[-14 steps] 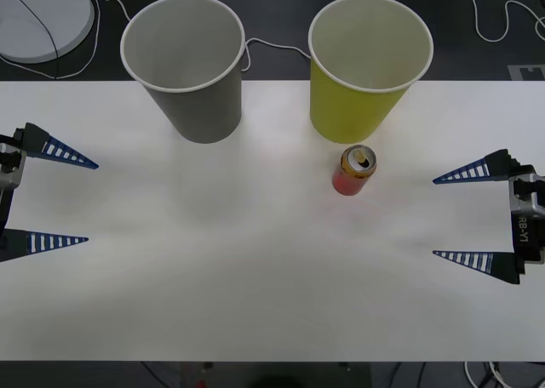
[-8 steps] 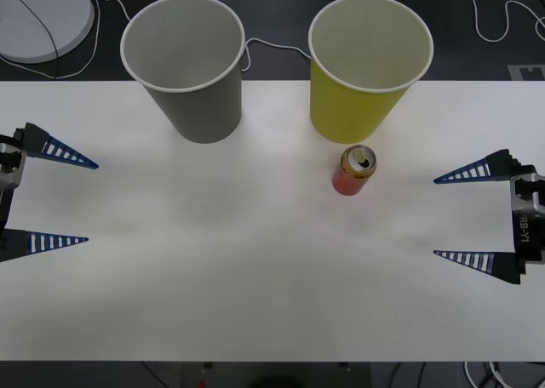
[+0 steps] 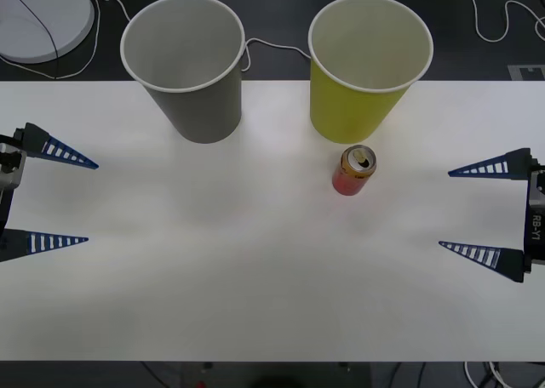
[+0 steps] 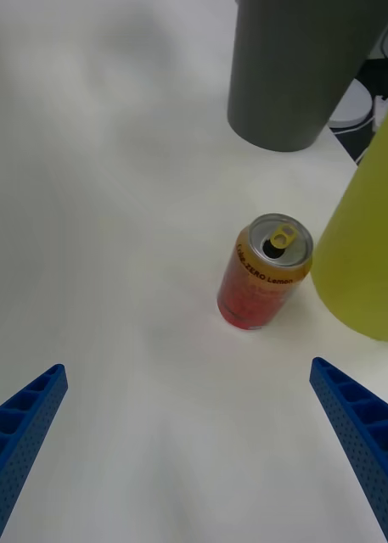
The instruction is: Put the can into the green bin and the plastic bottle into the gray bin
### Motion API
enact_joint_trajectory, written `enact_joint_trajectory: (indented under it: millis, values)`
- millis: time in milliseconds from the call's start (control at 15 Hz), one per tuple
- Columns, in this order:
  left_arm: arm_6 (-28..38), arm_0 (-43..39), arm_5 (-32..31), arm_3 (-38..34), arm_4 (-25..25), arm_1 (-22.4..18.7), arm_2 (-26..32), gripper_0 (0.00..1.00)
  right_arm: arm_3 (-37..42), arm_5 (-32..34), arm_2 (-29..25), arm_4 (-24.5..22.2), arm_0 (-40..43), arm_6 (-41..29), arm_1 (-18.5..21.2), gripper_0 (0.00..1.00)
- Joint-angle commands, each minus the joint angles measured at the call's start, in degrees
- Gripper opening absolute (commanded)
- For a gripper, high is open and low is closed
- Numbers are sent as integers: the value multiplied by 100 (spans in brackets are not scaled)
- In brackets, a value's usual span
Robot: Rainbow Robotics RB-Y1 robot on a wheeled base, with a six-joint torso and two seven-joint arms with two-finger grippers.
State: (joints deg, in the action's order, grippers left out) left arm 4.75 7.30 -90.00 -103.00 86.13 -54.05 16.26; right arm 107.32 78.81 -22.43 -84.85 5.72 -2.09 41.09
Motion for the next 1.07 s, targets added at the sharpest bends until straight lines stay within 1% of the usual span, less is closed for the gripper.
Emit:
enact_joint_trajectory:
  millis: [67, 267, 333, 667, 867, 1067]
  values:
    - [0, 0, 0, -1, 0, 0, 0, 100, -1, -674, 187, 355, 377, -11, 233, 100]
    - [0, 0, 0, -1, 0, 0, 0, 100, -1, -1509, 538, 680, 720, -11, 453, 100]
    - [0, 0, 0, -1, 0, 0, 0, 100, -1, -2019, 793, 883, 913, -2, 585, 100]
    - [0, 0, 0, -1, 0, 0, 0, 100, -1, -3566, 1707, 1797, 1335, 42, 1059, 100]
    - [0, 0, 0, -1, 0, 0, 0, 100, -1, -4348, 2199, 2087, 1353, 77, 1121, 100]
    - [0, 0, 0, -1, 0, 0, 0, 100, -1, -5121, 2665, 2509, 1344, 103, 1112, 100]
